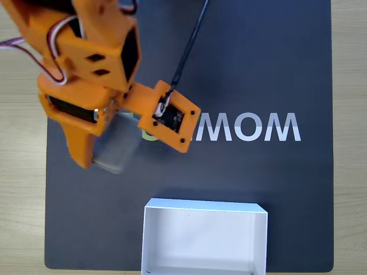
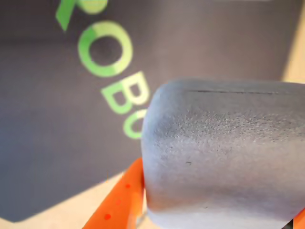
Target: Grab the usb to bin
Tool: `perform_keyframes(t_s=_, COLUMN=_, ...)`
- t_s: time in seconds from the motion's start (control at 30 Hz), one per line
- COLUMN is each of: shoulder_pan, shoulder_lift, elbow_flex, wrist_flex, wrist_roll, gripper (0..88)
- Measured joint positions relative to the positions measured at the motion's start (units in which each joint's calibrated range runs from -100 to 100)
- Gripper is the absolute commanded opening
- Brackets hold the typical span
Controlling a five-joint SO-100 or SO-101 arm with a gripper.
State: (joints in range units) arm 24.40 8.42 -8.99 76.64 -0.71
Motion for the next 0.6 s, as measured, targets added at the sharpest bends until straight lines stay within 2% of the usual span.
perform_keyframes(t_s=0.2, shoulder_pan=-12.4, shoulder_lift=-20.1, elbow_flex=-0.1, wrist_flex=0.0, wrist_roll=8.5, gripper=11.2)
perform_keyframes(t_s=0.3, shoulder_pan=-17.7, shoulder_lift=-26.1, elbow_flex=-0.1, wrist_flex=-0.2, wrist_roll=11.1, gripper=10.9)
perform_keyframes(t_s=0.47, shoulder_pan=-22.1, shoulder_lift=-27.0, elbow_flex=-0.1, wrist_flex=-5.4, wrist_roll=11.7, gripper=10.7)
perform_keyframes(t_s=0.6, shoulder_pan=-22.1, shoulder_lift=-20.7, elbow_flex=-1.4, wrist_flex=-9.6, wrist_roll=9.1, gripper=10.7)
